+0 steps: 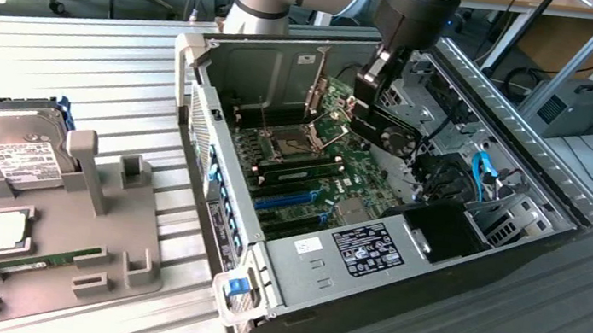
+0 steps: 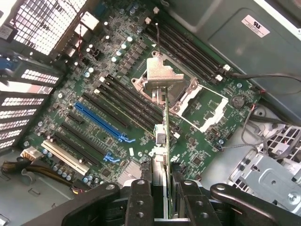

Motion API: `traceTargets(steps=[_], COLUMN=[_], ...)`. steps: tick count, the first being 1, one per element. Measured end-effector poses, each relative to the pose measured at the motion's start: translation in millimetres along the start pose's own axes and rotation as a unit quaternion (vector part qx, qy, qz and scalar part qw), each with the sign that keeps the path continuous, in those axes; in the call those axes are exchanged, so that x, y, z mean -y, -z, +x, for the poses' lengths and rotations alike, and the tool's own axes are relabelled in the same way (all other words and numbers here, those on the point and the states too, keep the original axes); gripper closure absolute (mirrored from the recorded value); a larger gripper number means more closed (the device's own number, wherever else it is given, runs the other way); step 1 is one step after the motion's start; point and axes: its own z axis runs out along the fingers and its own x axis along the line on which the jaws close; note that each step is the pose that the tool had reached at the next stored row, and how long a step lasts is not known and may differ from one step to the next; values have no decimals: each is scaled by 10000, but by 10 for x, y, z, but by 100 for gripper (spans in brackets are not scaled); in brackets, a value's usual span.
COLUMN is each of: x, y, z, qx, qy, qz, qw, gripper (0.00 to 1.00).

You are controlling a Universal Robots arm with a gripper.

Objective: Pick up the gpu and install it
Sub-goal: 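Insert the gpu into the slot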

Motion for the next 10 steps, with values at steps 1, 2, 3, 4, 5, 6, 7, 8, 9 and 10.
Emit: traceTargets(steps=[1,2,3,4,5,6,7,8,9,10], x=[0,0,0,0,0,0,0,0,0,0], y=[0,0,0,0,0,0,0,0,0,0], z=[0,0,0,0,0,0,0,0,0,0], qx=[0,0,0,0,0,0,0,1,0,0], qy=[29,53,90,114,138,166,184,207,232,256], qz=[-1,-1,-3,-3,-4,-5,-5,-6,-6,-7], qw=[10000,10000,10000,9999,9999,9999,9998,9998,9997,9997], gripper=[73,73,73,73,73,73,73,73,73,73])
